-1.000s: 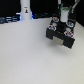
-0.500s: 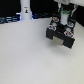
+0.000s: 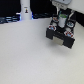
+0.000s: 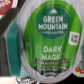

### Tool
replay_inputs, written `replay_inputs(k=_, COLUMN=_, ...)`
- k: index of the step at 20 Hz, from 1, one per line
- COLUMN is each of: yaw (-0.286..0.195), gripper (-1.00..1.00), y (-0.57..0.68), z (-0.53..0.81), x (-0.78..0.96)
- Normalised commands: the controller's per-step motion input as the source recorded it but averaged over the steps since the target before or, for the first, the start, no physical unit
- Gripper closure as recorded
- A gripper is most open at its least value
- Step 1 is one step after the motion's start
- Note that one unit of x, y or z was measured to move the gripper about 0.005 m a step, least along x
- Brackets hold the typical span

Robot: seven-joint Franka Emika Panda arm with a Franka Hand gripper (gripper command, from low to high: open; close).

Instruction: Open the kcup holder, insert the kcup into the holder, and close the kcup holder

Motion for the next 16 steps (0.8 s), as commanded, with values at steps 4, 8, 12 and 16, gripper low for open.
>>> replay_inputs(k=4, yaw=0.012, gripper=1.0, y=0.02, z=-0.23, x=-0.03)
replay_inputs(k=8, yaw=0.007, gripper=1.0, y=0.02, z=-0.28, x=0.01)
replay_inputs(k=12, yaw=0.007, gripper=1.0, y=0.14, z=0.03, x=0.0)
replay_inputs(k=16, yaw=0.014, gripper=1.0, y=0.25, z=0.36, x=-0.22)
